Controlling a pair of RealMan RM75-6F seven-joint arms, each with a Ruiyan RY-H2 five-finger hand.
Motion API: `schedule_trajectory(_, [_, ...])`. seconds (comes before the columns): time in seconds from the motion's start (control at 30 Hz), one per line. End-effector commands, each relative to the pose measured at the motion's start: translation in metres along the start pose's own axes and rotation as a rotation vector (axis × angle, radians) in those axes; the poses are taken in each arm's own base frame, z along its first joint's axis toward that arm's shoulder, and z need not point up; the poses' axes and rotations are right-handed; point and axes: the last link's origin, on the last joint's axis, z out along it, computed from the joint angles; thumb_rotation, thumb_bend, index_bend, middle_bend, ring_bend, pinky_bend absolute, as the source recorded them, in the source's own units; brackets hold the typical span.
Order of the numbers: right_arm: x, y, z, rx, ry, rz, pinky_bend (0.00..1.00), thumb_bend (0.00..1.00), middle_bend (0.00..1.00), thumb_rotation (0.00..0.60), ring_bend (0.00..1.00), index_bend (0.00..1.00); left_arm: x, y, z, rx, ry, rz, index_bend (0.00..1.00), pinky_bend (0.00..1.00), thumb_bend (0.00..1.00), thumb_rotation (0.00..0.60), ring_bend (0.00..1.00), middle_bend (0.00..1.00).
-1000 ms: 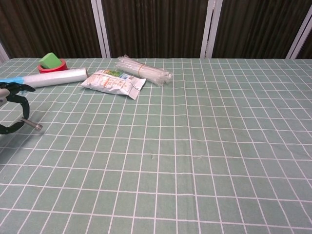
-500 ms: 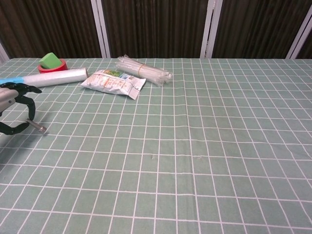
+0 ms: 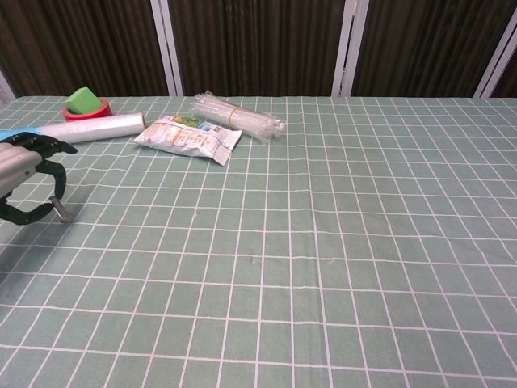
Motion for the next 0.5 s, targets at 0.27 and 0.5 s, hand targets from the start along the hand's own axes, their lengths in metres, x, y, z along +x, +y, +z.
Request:
schedule_trajectory(0.27, [0.0009, 0.0008, -0.0002, -0.002, -0.001, 0.001, 0.00, 0.24, 0.00, 0.600, 0.00, 0.00, -0.0028, 0.0078, -0.0014, -0.033, 0.004, 0.047, 0.49, 0.03, 0.41, 0.600, 0.00, 0.10])
schedule_trajectory(0.5, [0.0009, 0.0005, -0.0006, -0.001, -0.001, 0.001, 0.00, 0.24, 0.00, 0.600, 0.00, 0.00, 0.0047, 0.0083, -0.0061, -0.037, 0.045, 0.028, 0.34, 0.03, 0.41, 0.600, 0.00, 0.09])
